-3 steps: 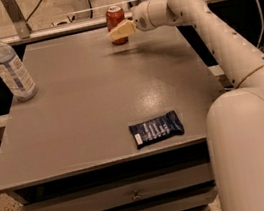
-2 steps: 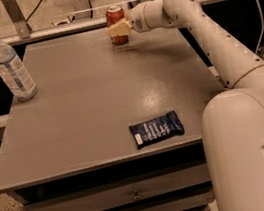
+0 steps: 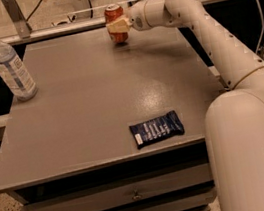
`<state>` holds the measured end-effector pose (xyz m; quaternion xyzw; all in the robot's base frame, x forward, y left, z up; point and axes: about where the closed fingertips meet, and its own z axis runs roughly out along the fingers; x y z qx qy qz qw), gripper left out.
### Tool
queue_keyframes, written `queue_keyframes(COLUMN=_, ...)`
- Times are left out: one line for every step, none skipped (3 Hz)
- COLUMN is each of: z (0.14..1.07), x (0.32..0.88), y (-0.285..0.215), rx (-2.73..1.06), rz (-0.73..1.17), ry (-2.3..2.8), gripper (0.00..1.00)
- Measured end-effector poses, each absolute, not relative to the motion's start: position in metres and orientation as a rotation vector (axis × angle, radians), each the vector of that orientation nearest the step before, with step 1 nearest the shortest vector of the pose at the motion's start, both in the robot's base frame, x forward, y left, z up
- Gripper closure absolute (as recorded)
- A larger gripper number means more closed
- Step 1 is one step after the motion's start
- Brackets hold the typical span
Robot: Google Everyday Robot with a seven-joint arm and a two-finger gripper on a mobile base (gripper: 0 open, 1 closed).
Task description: Pick coke can
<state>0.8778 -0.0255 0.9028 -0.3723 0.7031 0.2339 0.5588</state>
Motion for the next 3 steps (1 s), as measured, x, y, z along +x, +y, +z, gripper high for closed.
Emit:
queue_keyframes(z=0.922, x=0.844, y=-0.031, rx=-0.942, rz=0.581, ry=1.616, gripper=1.00)
queue_keyframes(z=0.941, x=0.766, y=-0.046, rx=-1.061, rz=0.614, ry=1.565, gripper=1.00)
queue_keyframes(z=0.942, x=0.768, y=-0.043, rx=-1.061, rz=0.615, ry=1.563, gripper=1.00)
